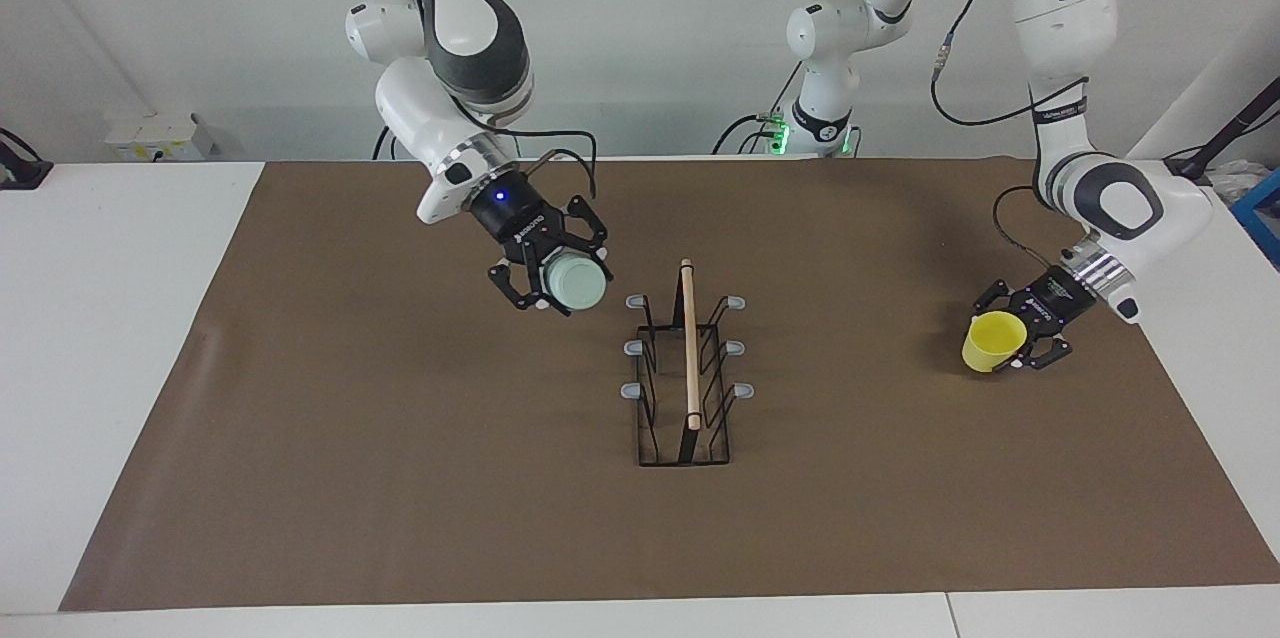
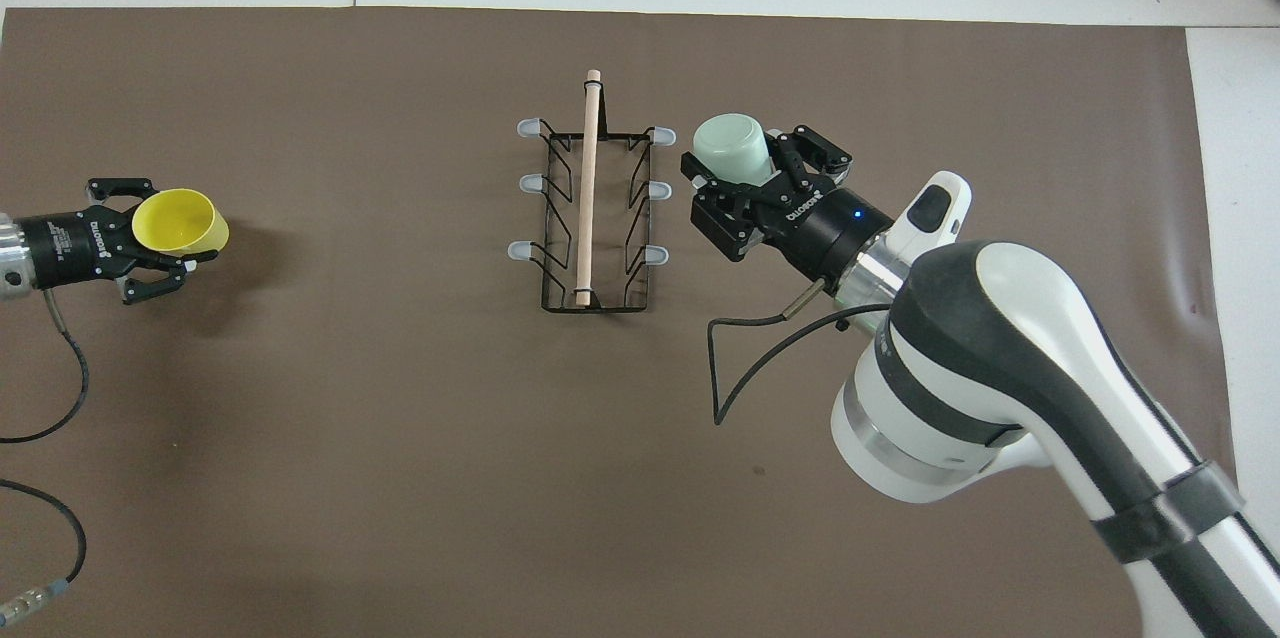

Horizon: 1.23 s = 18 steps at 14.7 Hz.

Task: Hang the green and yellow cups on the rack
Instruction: 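Carry the green cup with the right gripper onto a rack peg, then open the right gripper off the green cup while the left gripper carries the yellow cup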

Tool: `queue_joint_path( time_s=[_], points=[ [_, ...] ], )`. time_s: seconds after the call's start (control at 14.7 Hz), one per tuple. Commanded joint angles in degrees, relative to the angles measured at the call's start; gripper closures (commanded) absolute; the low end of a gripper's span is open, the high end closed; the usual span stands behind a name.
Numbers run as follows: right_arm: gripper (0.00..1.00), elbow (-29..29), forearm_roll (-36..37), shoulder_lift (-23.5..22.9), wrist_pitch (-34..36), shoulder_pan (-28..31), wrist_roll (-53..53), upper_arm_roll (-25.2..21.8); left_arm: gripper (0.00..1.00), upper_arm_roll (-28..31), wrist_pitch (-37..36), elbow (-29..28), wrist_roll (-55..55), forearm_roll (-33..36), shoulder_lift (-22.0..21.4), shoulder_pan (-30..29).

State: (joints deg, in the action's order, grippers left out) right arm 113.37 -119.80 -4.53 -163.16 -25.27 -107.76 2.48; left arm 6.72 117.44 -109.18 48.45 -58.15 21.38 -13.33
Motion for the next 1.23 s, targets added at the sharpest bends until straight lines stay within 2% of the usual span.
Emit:
queue_joint_path(
  time_s=[0.0,0.14,0.34,0.48,0.54,0.75,1.09,1.16],
  points=[
    [1.0,2.38,-14.54,1.54,2.22,-0.74,-15.59,-0.1,1.0,0.67,0.42,-0.6,0.86,0.23,-4.4,1.81],
    [1.0,4.92,-19.83,1.71,6.43,-0.74,-22.29,-0.1,1.0,0.67,0.43,-0.51,2.6,2.51,-7.3,4.09],
    [1.0,7.3,-27.49,0.84,12.59,-0.66,-31.61,-0.1,1.0,0.67,0.6,0.54,8.66,9.44,-11.43,9.53],
    [1.0,8.27,-27.77,0.66,13.91,-0.83,-32.25,-0.1,1.0,0.67,0.34,1.6,12.27,12.78,-13.63,12.52],
    [1.0,9.32,-28.55,0.4,16.7,-0.83,-32.34,-0.1,1.0,0.67,0.42,1.69,13.24,14.02,-14.6,14.02],
    [1.0,12.13,-33.55,-0.04,24.88,-0.92,-36.29,-0.1,1.0,0.32,-2.81,4.49,15.27,17.27,-15.23,17.36],
    [1.0,12.67,-33.83,-1.45,27.01,-0.75,-37.87,-0.19,1.0,0.14,-3.44,8.45,17.12,28.16,-15.14,24.83],
    [1.0,12.67,-33.74,-1.63,27.54,-0.4,-39.18,-0.19,1.0,0.14,-3.27,9.24,17.12,32.44,-14.96,26.84]
  ],
)
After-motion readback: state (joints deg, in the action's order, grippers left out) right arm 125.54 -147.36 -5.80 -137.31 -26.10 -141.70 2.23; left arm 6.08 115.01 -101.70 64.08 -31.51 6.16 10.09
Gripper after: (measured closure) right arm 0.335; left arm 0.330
